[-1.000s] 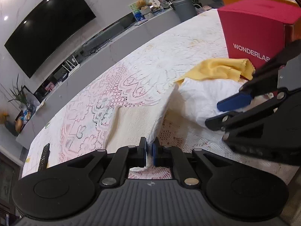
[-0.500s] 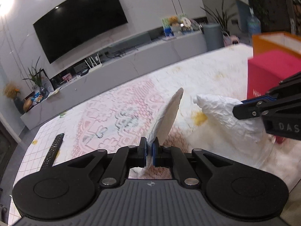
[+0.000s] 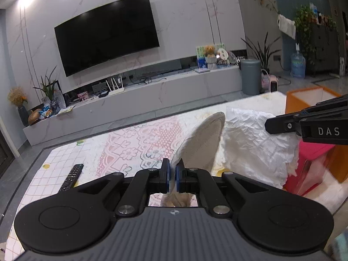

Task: Organize soft objects
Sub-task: 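Lift the insole and white cloth and carry them toward the orange box with both tools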

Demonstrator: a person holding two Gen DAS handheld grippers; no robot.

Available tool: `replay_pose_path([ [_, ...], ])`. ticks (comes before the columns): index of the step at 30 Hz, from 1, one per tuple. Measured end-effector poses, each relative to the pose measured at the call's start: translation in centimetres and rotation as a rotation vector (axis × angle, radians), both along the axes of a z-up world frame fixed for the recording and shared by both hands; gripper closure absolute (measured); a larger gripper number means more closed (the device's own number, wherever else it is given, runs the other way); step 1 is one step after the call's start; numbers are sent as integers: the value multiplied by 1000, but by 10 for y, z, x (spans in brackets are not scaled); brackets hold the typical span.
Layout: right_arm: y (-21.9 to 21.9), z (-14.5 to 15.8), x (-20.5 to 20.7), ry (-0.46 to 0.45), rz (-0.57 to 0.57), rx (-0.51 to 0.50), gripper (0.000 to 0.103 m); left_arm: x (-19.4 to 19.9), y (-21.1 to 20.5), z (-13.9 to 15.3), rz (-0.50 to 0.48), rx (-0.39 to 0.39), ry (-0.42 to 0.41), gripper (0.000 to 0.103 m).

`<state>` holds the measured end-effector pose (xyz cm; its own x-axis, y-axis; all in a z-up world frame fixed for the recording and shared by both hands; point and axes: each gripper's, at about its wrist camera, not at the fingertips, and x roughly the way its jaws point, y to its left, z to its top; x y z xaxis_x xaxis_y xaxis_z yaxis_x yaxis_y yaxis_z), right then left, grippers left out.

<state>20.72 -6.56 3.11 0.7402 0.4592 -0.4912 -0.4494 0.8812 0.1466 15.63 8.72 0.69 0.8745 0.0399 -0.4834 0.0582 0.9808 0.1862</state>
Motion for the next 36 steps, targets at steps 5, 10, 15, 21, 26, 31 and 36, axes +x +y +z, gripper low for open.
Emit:
replay_pose_path([
  [5, -6, 22, -16, -50, 4, -5, 101, -10, -2, 15, 3, 2, -43, 98],
  [10, -20, 37, -35, -86, -7, -4, 101, -17, -12, 25, -14, 0, -70, 98],
  [15, -43, 50, -54, -119, -49, 6, 101, -25, -28, 36, -49, -1, -102, 98],
  [21, -79, 59, -72, -144, -111, 11, 101, -26, -61, 47, -125, 16, -135, 98],
  [26, -115, 67, -81, -168, -171, 17, 101, -23, -99, 53, -200, 36, -154, 98],
  [31, -155, 70, -84, -180, -224, 8, 101, -14, -137, 57, -280, 36, -159, 98],
  [36, -192, 73, -83, -187, -274, -2, 101, -3, -172, 63, -348, 68, -179, 98],
])
